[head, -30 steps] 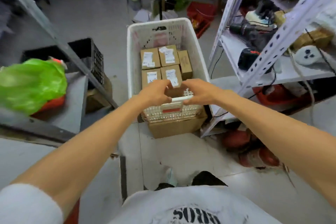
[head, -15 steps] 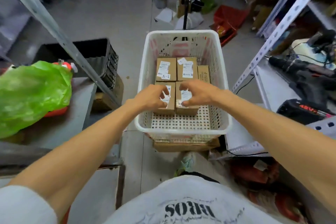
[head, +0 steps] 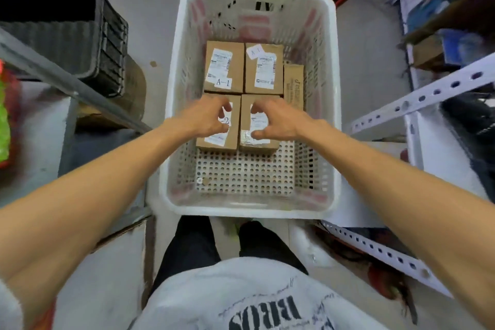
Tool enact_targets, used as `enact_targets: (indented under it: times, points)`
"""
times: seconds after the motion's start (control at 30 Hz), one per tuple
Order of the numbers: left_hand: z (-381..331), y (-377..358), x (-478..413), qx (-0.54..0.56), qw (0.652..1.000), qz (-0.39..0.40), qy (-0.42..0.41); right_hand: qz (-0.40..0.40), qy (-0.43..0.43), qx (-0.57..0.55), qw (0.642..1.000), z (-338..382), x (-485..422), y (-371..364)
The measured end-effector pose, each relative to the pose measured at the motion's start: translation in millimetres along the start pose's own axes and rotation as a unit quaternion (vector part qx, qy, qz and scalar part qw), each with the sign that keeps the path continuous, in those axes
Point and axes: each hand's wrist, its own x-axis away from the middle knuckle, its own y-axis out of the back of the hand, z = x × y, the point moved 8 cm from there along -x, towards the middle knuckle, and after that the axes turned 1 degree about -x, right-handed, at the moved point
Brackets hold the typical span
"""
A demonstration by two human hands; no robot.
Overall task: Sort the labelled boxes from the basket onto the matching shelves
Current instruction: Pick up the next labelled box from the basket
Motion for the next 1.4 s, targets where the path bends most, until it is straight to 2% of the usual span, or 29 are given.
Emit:
enact_targets:
  times: [0.13, 0.33, 0.57, 0.67, 0.8, 0.93, 1.0, 1.1, 1.17, 1.2, 1.3, 1.4]
  points:
    - [19, -33, -40, 0.022, 0.999, 0.025, 0.011, -0.006, -0.061, -0.037, 0.997, -30, -24, -29]
    - [44, -89, -98, -0.057, 0.995, 0.080, -0.013, 0.044, -0.114, -0.024, 0.992, -87, -55, -85]
    - [48, -136, -155, -0.075, 0.991, 0.098, -0.041, 0.035, -0.187, -0.029, 0.981, -146, -84, -127]
    - [61, -159, -165, -0.042, 0.993, 0.103, 0.026, 0.002, -0.252, -0.089, 0.964, -171, -91, -147]
    - [72, -181, -168, 0.091, 0.978, 0.116, 0.145, -0.032, -0.318, -0.264, 0.910, -188, -95, -184]
    - [65, -185, -170, 0.074, 0.976, 0.112, 0.170, -0.062, -0.362, -0.304, 0.879, -201, -95, -201]
    - [59, -192, -164, 0.088, 0.970, 0.145, 0.176, -0.034, -0.390, -0.302, 0.869, -207, -90, -209]
    - [46, -217, -144, 0.077, 0.952, 0.227, 0.189, 0.054, -0.415, -0.269, 0.868, -209, -74, -224]
    - [41, -235, -131, 0.152, 0.933, 0.238, 0.223, 0.083, -0.413, -0.276, 0.864, -210, -65, -232]
    - [42, -247, -130, 0.224, 0.918, 0.218, 0.242, 0.081, -0.408, -0.296, 0.860, -211, -64, -235]
    - [39, -256, -127, 0.386, 0.887, 0.117, 0.227, 0.000, -0.370, -0.406, 0.836, -211, -68, -238]
    - [44, -265, -125, 0.454, 0.863, 0.056, 0.215, -0.067, -0.337, -0.458, 0.820, -208, -72, -241]
